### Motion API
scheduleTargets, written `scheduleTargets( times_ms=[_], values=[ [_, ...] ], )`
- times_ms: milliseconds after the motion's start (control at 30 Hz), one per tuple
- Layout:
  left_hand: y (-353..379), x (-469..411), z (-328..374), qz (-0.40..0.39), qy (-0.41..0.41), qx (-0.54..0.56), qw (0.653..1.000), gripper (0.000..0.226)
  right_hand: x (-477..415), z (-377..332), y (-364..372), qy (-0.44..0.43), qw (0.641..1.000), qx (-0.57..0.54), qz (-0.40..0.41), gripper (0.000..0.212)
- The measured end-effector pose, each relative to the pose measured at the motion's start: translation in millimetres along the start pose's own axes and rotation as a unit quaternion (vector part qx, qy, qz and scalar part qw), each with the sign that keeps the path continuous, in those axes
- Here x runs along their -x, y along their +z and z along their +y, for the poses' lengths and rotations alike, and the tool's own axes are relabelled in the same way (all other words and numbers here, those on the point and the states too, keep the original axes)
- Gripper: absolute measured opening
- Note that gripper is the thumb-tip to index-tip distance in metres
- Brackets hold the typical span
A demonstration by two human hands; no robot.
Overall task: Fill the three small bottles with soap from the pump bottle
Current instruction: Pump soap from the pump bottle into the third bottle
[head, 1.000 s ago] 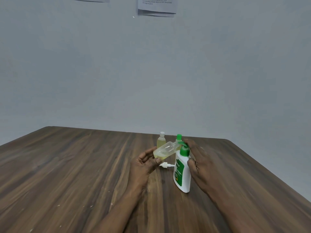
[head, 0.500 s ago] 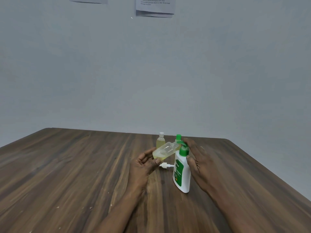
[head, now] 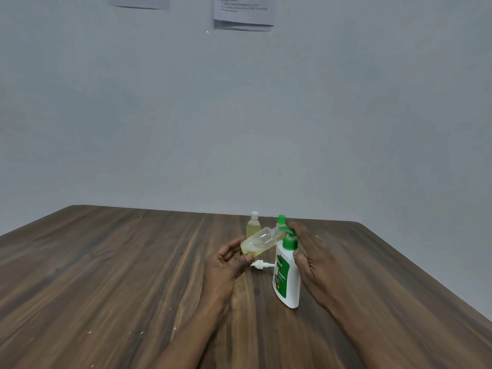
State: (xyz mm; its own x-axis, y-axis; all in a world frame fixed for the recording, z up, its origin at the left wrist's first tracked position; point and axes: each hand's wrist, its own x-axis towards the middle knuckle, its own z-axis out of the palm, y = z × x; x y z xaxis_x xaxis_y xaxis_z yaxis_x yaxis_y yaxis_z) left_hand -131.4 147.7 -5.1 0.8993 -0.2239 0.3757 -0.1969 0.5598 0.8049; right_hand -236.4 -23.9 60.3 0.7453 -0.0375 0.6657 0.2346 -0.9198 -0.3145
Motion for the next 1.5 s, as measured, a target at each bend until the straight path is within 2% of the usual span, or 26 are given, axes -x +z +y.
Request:
scheduleTargets(
  times_ms=[267,1033,1233,1500],
  values=[
    [-2.0,-0.8,-2.1,0.003,-0.007,-0.009,1.0,0.042,-0.3,2.1,0.7,0.003,1.0,0.001,-0.005,0.054],
    [0.6,0.9,-0.9,0.007,-0.01,-0.002,1.0,0.042,-0.1,1.0,-0.6,-0.002,1.0,-0.009,-0.002,0.054],
    [0.7,2.6,1.0,0.004,-0.008,-0.003,1.0,0.049,0.8,-0.5,-0.4,0.001,1.0,-0.008,0.0,0.052],
    [-0.3,-0.5,-0.4,0.002,-0.006,-0.003,1.0,0.042,-2.0,0.8,-0.8,-0.006,1.0,0.025,-0.006,0.053]
  ],
)
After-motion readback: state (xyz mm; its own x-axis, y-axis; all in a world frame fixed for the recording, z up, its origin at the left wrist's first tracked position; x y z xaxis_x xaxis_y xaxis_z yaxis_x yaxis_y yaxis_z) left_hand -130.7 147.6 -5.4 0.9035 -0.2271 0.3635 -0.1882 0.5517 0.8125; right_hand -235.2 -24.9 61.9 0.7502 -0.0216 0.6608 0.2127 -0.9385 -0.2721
